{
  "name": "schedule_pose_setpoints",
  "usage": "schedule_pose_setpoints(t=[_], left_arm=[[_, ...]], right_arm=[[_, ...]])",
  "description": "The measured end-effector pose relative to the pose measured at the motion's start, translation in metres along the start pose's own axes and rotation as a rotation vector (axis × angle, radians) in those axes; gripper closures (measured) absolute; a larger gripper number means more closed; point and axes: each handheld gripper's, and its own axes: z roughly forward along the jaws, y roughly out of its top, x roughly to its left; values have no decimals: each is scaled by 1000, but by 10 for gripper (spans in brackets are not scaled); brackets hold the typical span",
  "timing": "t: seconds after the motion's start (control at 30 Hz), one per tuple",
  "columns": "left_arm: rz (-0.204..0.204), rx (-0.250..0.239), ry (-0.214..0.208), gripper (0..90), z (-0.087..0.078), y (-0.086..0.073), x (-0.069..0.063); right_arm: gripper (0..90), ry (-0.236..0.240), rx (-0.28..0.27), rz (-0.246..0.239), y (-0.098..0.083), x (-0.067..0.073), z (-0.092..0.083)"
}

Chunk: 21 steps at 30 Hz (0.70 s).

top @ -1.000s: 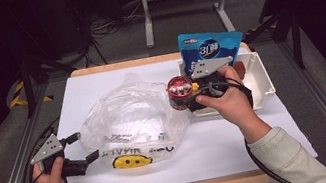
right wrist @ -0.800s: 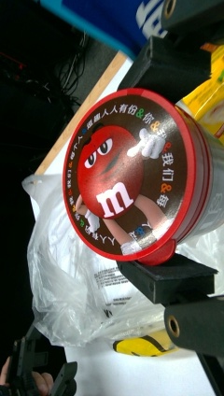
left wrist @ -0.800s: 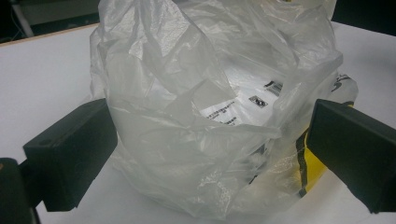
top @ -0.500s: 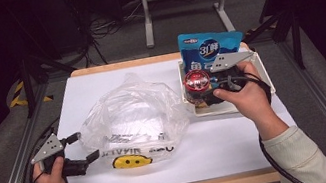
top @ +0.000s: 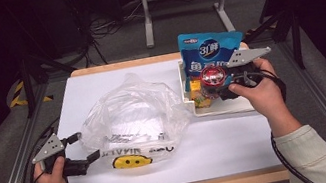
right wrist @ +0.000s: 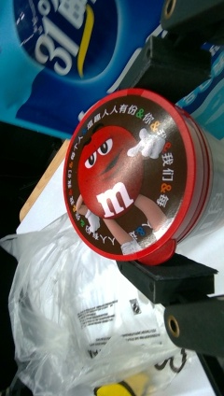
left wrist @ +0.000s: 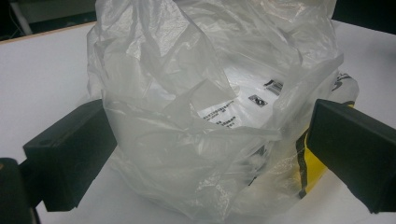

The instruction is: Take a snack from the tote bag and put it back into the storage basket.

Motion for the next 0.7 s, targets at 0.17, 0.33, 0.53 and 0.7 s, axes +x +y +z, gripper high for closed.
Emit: schedule_pose_setpoints(t=[0.17, 0.33, 0.53, 0.7], left_arm=[[-7, -2, 2, 24, 0, 0, 0], [-5, -4, 2, 24, 0, 0, -1], [-6, -2, 3, 25, 0, 0, -1], [-6, -2, 2, 24, 0, 0, -1]], right_arm=[[257, -17, 9, 18, -10, -12, -4], [257, -29, 24, 23, -20, -23, -5], [257, -29, 25, 19, -31, -33, -3], [257, -29, 33, 15, -41, -40, -1]])
